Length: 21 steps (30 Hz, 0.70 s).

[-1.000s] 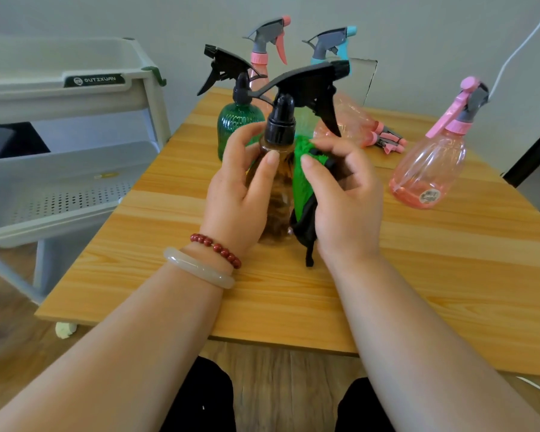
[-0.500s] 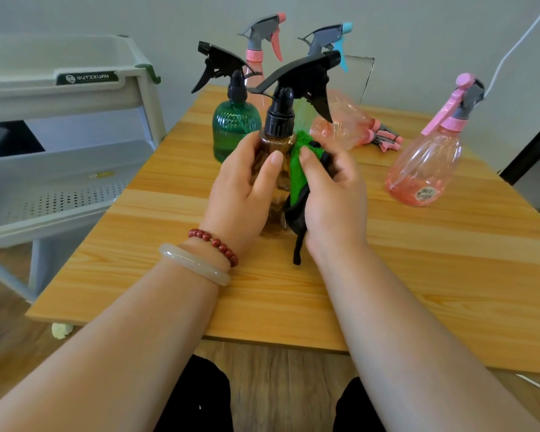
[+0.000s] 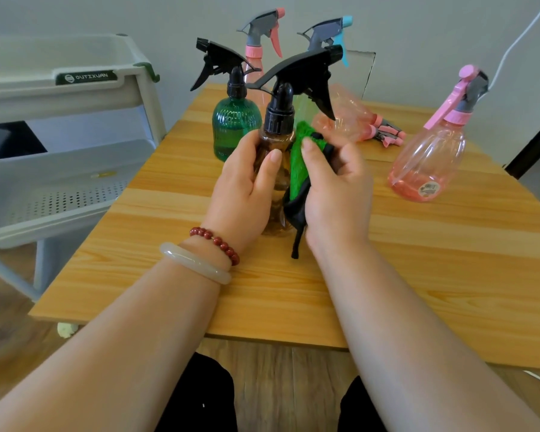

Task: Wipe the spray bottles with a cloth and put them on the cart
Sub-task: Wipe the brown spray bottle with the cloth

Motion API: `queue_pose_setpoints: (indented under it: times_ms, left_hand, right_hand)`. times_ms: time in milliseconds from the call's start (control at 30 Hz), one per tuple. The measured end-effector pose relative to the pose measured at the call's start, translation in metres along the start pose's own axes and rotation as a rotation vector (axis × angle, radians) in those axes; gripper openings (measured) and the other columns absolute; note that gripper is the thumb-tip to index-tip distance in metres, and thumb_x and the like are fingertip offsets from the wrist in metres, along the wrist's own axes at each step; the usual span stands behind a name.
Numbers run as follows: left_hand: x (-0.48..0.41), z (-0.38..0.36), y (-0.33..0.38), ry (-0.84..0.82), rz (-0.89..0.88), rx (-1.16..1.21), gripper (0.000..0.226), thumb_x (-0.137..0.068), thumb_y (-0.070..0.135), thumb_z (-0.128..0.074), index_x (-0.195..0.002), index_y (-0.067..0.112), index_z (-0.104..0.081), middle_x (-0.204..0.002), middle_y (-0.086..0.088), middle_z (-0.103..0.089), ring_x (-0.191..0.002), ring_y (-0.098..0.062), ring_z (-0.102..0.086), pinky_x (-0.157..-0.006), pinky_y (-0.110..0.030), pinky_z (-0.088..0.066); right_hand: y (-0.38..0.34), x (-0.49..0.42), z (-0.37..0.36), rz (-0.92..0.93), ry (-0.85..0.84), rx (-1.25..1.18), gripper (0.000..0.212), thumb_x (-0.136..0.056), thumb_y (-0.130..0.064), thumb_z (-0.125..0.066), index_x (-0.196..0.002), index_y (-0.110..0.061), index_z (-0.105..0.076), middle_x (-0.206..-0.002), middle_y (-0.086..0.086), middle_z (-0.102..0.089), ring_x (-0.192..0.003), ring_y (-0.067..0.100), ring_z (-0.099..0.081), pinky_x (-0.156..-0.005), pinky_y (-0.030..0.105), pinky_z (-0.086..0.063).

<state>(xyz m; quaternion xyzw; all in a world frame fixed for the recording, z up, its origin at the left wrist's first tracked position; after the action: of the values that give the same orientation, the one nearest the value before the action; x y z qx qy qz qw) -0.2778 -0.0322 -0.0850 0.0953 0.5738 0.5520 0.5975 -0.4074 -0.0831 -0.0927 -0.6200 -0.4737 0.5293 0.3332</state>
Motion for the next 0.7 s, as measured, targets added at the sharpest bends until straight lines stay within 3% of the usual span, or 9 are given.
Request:
queue_pose_setpoints:
  times_ms: [200, 367, 533, 633, 700]
  left_hand:
    - [0.001, -0.001, -0.005, -0.003, 0.019, -0.001, 0.020, -0.106, 0.026, -0.041, -0.112, 0.045, -0.039, -0.096, 0.020, -0.055, -0.086, 0.013, -0.053, -0.072, -0.003, -0.039]
    - [0.001, 0.000, -0.006, 0.003, 0.016, -0.007, 0.020, -0.106, 0.027, -0.041, -0.117, 0.044, -0.040, -0.101, 0.022, -0.056, -0.090, 0.013, -0.054, -0.073, -0.003, -0.040]
    - [0.002, 0.000, -0.005, 0.002, 0.026, -0.007, 0.019, -0.106, 0.025, -0.042, -0.116, 0.041, -0.041, -0.095, 0.020, -0.055, -0.083, 0.013, -0.053, -0.070, -0.003, -0.039]
    - [0.002, 0.002, -0.003, 0.009, 0.030, -0.002, 0.020, -0.106, 0.025, -0.042, -0.111, 0.044, -0.041, -0.095, 0.018, -0.056, -0.084, 0.013, -0.053, -0.071, -0.003, -0.040]
    - [0.002, 0.001, -0.001, 0.010, 0.020, -0.007, 0.022, -0.104, 0.026, -0.045, -0.108, 0.048, -0.041, -0.097, 0.017, -0.058, -0.087, 0.011, -0.054, -0.074, -0.004, -0.041]
  right_hand:
    - [0.027, -0.009, 0.017, -0.184, -0.002, 0.342, 0.006, -0.094, -0.026, -0.065, -0.097, -0.027, -0.069, -0.094, -0.006, -0.072, -0.090, 0.015, -0.069, -0.073, 0.031, -0.056]
    - [0.000, -0.004, 0.001, 0.011, -0.025, 0.045, 0.014, -0.093, -0.015, -0.066, -0.097, -0.029, -0.067, -0.099, -0.004, -0.073, -0.097, 0.013, -0.069, -0.085, 0.032, -0.056]
    - [0.016, -0.004, 0.009, -0.069, 0.018, 0.301, 0.015, -0.094, -0.028, -0.065, -0.107, -0.022, -0.070, -0.099, -0.006, -0.072, -0.095, 0.013, -0.067, -0.087, 0.040, -0.056]
    - [0.026, -0.005, 0.014, -0.161, 0.004, 0.308, 0.013, -0.095, -0.027, -0.064, -0.105, -0.023, -0.071, -0.098, -0.006, -0.072, -0.093, 0.014, -0.068, -0.086, 0.044, -0.057]
    - [0.018, -0.004, 0.008, -0.105, -0.017, 0.202, 0.011, -0.094, -0.023, -0.065, -0.103, -0.026, -0.070, -0.099, -0.008, -0.073, -0.096, 0.011, -0.068, -0.088, 0.040, -0.057]
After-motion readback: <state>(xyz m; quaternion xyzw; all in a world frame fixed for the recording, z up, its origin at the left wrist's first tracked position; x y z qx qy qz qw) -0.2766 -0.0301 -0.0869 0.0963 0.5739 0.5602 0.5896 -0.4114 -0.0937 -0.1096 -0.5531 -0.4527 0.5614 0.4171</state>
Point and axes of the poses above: each hand's wrist, its own x-axis away from the middle knuckle, its own z-axis out of the back of the hand, y = z × x, the point moved 10 cm from there along -x, towards the middle knuckle
